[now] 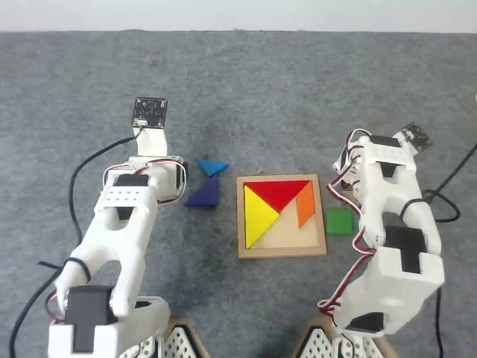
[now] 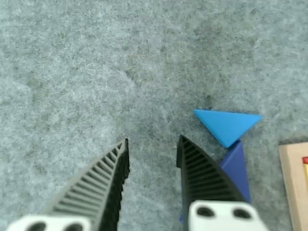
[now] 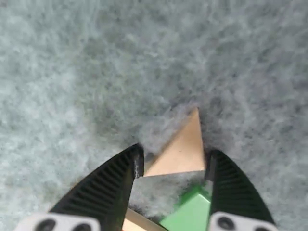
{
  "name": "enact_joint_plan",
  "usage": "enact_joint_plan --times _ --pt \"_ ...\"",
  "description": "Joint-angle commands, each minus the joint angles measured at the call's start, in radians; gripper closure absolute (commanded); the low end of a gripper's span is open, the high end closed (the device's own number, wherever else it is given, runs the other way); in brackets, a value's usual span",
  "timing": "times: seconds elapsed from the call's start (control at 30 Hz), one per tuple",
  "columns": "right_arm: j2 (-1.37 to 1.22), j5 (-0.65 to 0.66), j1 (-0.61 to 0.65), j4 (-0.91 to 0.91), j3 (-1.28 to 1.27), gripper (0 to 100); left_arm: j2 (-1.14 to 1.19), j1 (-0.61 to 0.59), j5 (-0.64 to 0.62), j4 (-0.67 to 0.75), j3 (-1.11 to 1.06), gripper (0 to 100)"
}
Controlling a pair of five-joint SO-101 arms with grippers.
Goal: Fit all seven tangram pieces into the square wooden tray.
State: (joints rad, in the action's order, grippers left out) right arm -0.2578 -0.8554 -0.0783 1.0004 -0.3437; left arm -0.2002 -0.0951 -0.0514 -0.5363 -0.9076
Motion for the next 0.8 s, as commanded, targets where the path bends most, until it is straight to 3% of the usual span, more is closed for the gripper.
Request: enact_joint_plan --times 0.0,0.1,0.33,0.57,0.67,0.77 --pt "-0.008 0.058 -0.027 -0.001 0.032 92.1 -0.044 0.006 0.012 0.023 0.012 84" --pt "-0.008 0.163 -0.03 -0.002 0.032 98.0 -0.044 0.006 0.012 0.023 0.012 84" --pt "0.013 0.242 -0.051 0.005 0.034 99.0 -0.044 0.006 0.012 0.025 0.012 84" --pt "0.24 0.328 -0.042 0.099 0.034 99.0 -0.044 0.006 0.012 0.025 0.012 84" --pt "0.352 0.423 -0.028 0.104 0.032 99.0 -0.044 0.006 0.012 0.025 0.012 84" --pt "0.437 0.611 0.027 0.131 0.028 98.7 -0.044 0.006 0.012 0.025 0.012 84"
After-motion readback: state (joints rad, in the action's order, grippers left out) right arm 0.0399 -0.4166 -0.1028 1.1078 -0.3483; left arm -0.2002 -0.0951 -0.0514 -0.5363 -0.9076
